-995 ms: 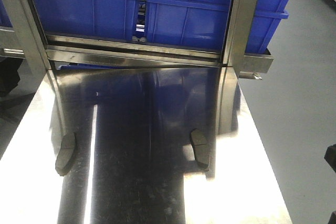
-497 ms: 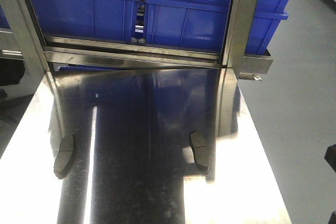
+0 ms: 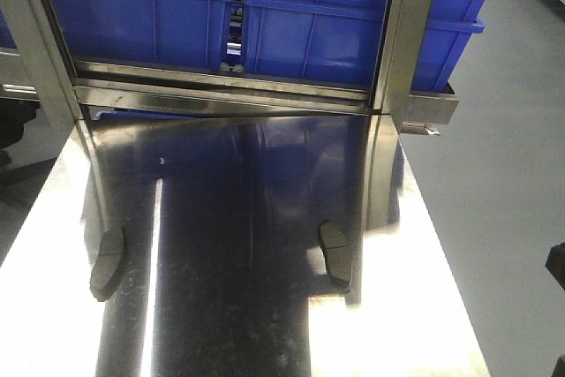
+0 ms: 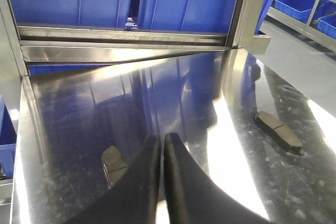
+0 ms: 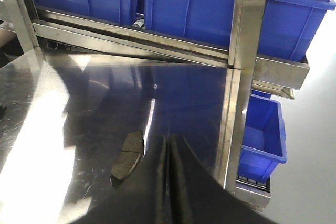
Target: Move and align brake pads A on conveyor
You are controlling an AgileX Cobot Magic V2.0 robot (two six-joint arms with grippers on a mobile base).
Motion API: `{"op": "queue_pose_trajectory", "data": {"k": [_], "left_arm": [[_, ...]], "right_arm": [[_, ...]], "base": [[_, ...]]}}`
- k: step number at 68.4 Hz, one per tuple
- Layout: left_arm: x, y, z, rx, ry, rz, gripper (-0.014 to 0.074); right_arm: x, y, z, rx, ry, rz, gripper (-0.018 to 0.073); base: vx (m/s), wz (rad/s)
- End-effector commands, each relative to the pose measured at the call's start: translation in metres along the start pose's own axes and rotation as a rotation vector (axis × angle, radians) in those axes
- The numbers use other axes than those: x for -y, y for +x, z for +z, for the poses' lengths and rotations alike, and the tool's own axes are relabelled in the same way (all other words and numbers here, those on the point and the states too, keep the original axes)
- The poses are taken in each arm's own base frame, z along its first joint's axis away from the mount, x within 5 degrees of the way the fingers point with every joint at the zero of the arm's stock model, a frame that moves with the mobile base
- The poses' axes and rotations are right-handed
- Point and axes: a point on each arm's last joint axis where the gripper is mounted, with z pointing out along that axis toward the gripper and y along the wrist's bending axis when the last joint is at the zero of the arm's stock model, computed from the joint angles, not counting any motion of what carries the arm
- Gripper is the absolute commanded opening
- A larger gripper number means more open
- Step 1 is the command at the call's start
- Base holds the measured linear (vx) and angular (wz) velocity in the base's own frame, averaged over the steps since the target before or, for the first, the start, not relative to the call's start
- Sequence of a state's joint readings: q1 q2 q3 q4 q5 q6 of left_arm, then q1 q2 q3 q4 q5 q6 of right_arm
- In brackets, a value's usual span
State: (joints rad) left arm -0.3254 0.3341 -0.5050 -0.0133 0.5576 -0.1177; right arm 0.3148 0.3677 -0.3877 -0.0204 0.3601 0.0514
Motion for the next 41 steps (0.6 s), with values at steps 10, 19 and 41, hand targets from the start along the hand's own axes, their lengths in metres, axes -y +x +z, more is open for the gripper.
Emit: {"op": "queue_pose_trajectory", "data": {"k": [10,19,41], "left_arm": [[0.0013,-0.0124,-0.0015,0.081,0.007,-0.011,-0.0007],[0.0013,-0.0124,-0.0015,0.081,0.007,-0.011,-0.0007],[0.0013,-0.0124,-0.0015,0.081,0.007,-0.011,-0.0007]], "right_arm": [[-0.0001,-0.0155,-0.0026,0.098,0.002,-0.015,-0.001],[-0.0001,-0.0155,-0.0026,0.098,0.002,-0.015,-0.001],[-0.0001,-0.0155,-0.0026,0.098,0.002,-0.015,-0.001]], "base": [[0.0,0.0],[0.0,0.0],[0.0,0.0]]}}
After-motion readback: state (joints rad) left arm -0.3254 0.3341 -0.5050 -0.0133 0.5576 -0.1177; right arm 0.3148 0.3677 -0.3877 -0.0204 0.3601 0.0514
